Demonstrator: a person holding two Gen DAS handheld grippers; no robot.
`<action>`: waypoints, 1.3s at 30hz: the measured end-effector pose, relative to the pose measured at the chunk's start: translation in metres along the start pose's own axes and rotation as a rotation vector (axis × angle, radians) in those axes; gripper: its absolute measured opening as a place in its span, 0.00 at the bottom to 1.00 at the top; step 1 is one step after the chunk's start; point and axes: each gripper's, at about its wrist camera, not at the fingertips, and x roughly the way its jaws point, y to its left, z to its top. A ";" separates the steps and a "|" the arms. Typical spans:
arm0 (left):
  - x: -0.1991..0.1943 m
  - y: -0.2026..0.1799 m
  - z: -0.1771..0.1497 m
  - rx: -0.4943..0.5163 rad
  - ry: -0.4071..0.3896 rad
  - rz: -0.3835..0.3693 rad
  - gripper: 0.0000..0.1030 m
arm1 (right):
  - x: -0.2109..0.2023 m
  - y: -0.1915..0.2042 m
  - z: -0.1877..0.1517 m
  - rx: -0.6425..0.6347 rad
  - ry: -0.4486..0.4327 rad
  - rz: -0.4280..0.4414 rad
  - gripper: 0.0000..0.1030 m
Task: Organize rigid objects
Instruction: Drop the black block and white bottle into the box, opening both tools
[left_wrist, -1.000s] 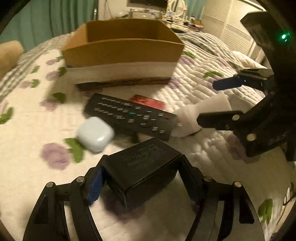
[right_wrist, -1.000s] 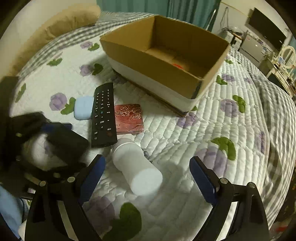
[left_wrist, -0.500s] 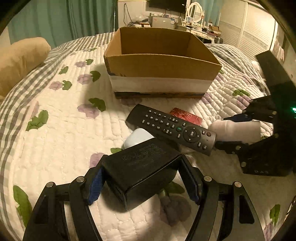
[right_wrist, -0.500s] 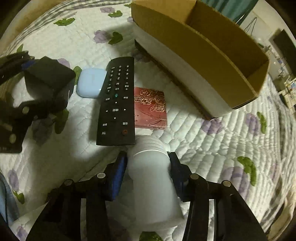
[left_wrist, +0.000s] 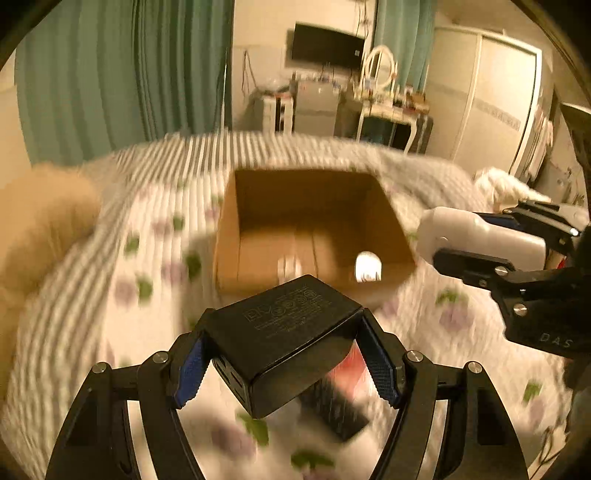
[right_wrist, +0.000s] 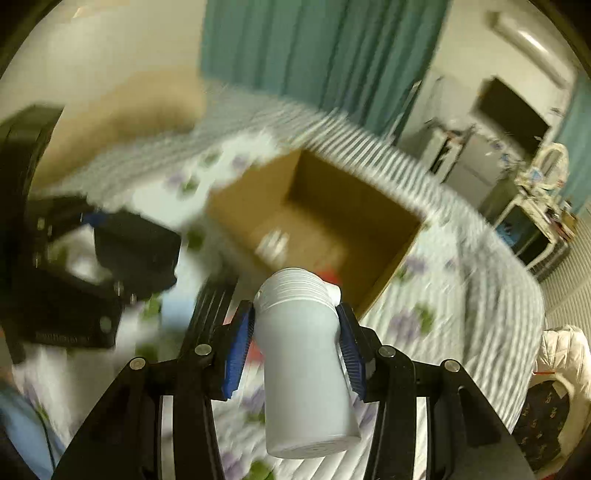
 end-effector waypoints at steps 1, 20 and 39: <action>0.002 -0.001 0.015 0.010 -0.021 0.014 0.72 | 0.000 -0.006 0.012 0.018 -0.033 -0.024 0.44; 0.162 0.010 0.085 0.081 0.048 0.032 0.73 | 0.127 -0.079 0.069 0.253 -0.036 -0.093 0.43; 0.104 0.005 0.100 0.069 -0.060 0.045 0.93 | 0.086 -0.102 0.066 0.332 -0.134 -0.133 0.78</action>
